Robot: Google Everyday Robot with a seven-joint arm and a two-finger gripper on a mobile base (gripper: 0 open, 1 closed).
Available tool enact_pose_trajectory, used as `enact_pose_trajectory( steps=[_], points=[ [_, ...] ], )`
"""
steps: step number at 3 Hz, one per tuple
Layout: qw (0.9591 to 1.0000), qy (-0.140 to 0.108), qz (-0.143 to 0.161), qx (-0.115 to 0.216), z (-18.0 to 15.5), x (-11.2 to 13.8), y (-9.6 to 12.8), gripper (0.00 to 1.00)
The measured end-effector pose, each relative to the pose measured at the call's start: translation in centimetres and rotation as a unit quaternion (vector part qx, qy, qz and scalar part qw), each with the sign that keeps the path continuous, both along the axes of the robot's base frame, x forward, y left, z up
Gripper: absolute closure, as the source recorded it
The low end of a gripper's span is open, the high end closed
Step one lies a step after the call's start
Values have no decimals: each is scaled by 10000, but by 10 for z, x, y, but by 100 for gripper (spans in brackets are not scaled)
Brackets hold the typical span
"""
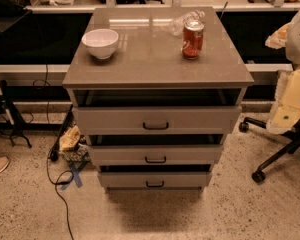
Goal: Open bottom drawer
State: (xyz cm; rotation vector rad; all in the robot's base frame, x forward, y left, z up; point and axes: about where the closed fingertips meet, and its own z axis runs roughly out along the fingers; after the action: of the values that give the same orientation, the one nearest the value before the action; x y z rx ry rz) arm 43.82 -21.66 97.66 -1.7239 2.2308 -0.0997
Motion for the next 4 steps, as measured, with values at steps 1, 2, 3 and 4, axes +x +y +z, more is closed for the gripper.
enact_pose_trajectory(
  steps=[1,2,3,4],
  points=[
    [10000,0,1,1,0,0,0,0],
    [9994,144,154,259,-20,3,-6,0],
    [9955,425,387,750,-72,10,-22,0],
    [9833,851,660,1467,-128,11,-37,0]
  ],
)
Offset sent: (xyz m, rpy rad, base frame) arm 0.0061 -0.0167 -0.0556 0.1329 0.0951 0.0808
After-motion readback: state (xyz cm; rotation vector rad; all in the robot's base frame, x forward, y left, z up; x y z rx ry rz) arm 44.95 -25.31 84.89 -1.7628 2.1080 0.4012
